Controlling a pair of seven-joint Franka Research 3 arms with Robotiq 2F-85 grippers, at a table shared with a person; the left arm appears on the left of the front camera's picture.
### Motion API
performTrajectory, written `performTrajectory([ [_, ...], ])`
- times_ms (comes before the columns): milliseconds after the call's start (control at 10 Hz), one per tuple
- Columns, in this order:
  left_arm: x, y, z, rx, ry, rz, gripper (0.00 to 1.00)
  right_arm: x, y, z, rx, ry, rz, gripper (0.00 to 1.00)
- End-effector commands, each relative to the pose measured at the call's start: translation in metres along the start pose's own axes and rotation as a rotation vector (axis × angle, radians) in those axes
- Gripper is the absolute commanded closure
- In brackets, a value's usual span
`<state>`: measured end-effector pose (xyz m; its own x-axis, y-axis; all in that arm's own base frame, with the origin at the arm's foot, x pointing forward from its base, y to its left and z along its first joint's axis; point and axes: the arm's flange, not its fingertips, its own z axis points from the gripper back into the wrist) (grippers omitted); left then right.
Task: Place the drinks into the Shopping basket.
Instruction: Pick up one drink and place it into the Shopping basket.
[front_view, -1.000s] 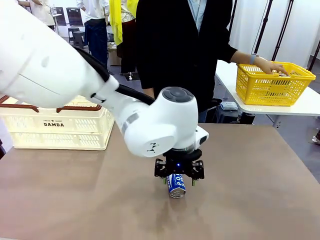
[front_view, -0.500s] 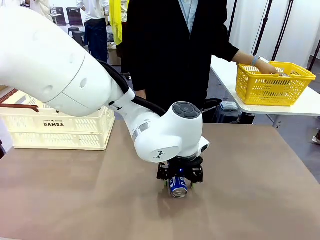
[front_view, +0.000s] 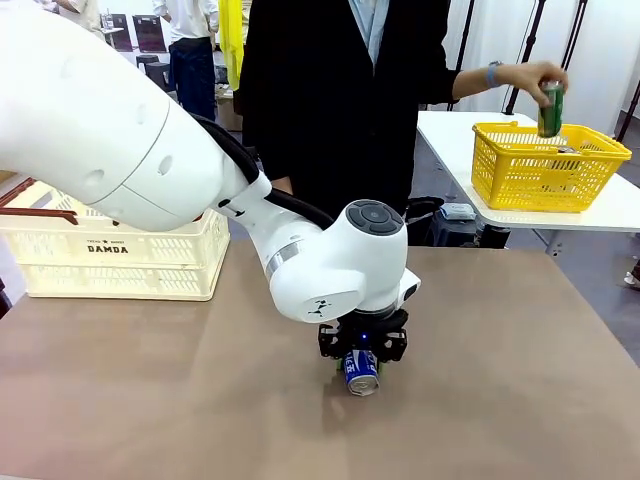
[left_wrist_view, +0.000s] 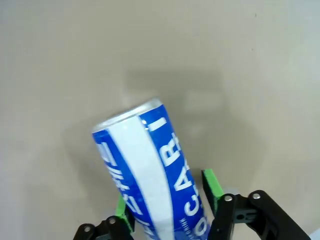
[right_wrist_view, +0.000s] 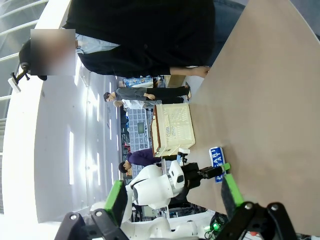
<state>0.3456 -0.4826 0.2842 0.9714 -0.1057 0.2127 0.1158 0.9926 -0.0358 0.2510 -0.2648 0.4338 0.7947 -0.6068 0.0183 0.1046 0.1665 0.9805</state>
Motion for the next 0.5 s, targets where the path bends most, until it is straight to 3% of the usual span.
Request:
performTrajectory([
  [0, -0.002, 0.003, 0.006, 0.030, -0.065, 0.053, 1.00, 0.000, 0.002, 0.001, 0.016, -0.004, -0.004, 0.00],
  [200, -0.002, 0.012, 0.018, 0.035, -0.068, 0.062, 1.00, 0.000, 0.002, 0.001, 0.016, -0.004, -0.004, 0.00],
  [400, -0.006, 0.029, 0.059, 0.017, -0.064, 0.023, 1.00, 0.000, 0.002, 0.001, 0.016, -0.004, -0.004, 0.00],
])
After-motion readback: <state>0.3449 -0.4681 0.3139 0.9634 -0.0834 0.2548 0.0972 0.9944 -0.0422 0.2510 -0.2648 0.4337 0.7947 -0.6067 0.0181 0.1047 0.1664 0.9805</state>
